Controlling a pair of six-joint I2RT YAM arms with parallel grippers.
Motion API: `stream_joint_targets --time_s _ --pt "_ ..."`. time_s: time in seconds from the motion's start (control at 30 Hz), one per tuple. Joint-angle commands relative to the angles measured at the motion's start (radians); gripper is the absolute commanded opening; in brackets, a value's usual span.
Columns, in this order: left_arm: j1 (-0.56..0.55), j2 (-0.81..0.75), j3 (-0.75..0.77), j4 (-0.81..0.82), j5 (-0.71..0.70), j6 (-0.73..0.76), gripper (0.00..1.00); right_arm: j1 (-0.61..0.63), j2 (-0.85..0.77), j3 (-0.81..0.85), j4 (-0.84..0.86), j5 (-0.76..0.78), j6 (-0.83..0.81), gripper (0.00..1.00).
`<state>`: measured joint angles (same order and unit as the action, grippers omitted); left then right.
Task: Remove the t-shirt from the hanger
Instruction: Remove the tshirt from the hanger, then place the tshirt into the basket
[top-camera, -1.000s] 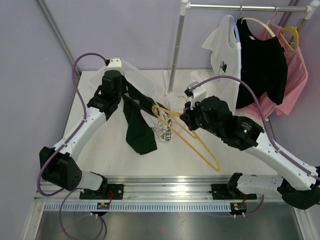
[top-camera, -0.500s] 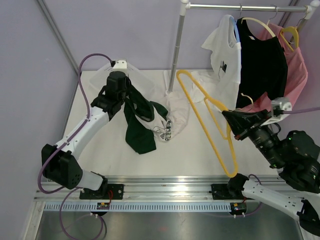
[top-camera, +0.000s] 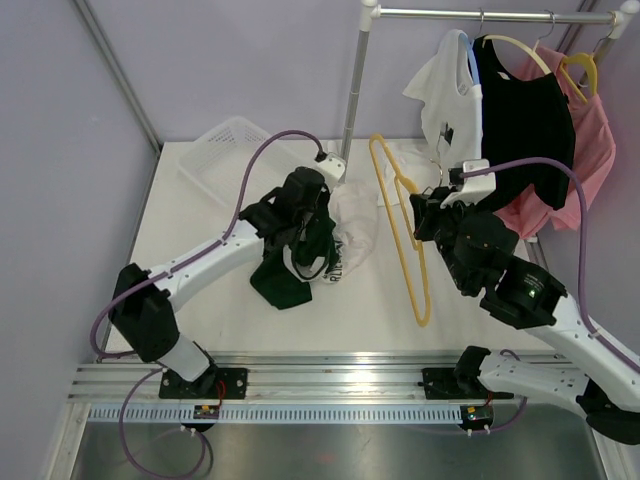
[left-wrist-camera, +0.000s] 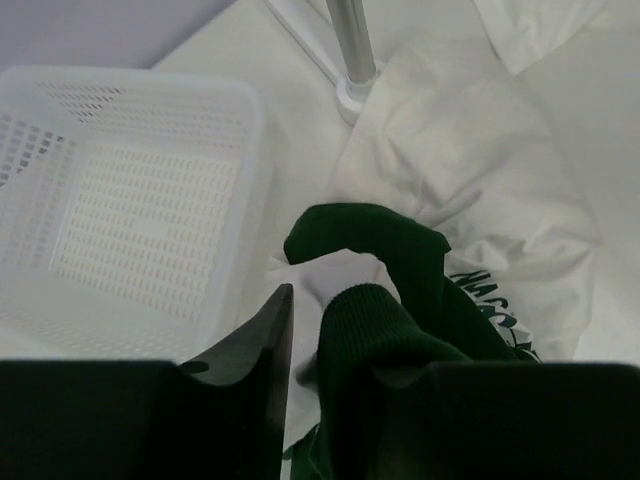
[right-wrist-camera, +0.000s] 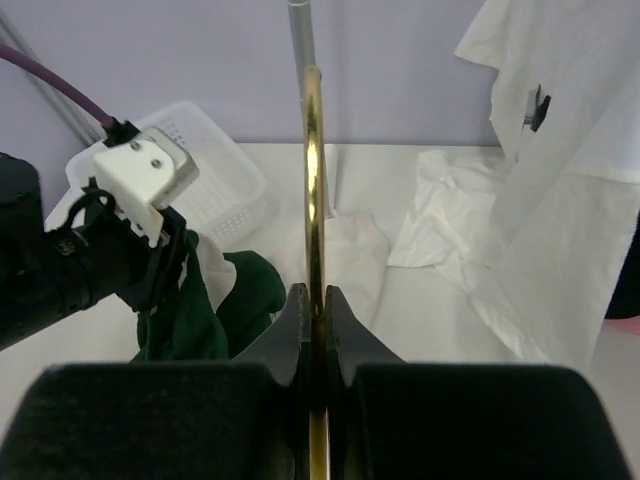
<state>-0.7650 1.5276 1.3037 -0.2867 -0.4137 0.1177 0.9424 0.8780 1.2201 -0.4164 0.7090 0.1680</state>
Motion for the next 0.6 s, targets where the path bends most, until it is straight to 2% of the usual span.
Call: stream_joint_targets --time_s 0.0,0.1,0.2,0.4,0.43,0.47,0.53,0.57 --pt "0.013 0.075 0.088 -0.17 0.116 0.033 0.32 -0.002 -0.045 0.038 0.088 0.116 -0.013 0.0" --pt "0.013 0.14 0.111 -0.215 0.158 0.028 0.45 -0.002 -0.056 0.032 0.084 0.118 -0.013 0.0" --pt "0.013 0.201 0.118 -0.21 0.159 0.03 0.46 -0.002 -0.063 0.025 0.082 0.122 -0.012 0.0" --pt "0.013 0.331 0.163 -0.258 0.292 0.017 0.49 -0.001 -0.05 0.036 0.067 0.181 -0.008 0.0" --pt "0.013 0.347 0.173 -0.264 0.32 0.017 0.69 -0.002 -0.048 0.036 0.065 0.181 -0.009 0.0" --pt "0.013 0.376 0.18 -0.275 0.338 0.017 0.82 -0.002 -0.048 0.038 0.064 0.175 -0.01 0.0" --pt "0.013 0.397 0.192 -0.289 0.396 0.031 0.99 -0.001 -0.05 0.041 0.053 0.164 -0.004 0.0" --pt "0.013 0.41 0.2 -0.29 0.404 0.033 0.99 -0.001 -0.05 0.039 0.053 0.161 -0.002 0.0"
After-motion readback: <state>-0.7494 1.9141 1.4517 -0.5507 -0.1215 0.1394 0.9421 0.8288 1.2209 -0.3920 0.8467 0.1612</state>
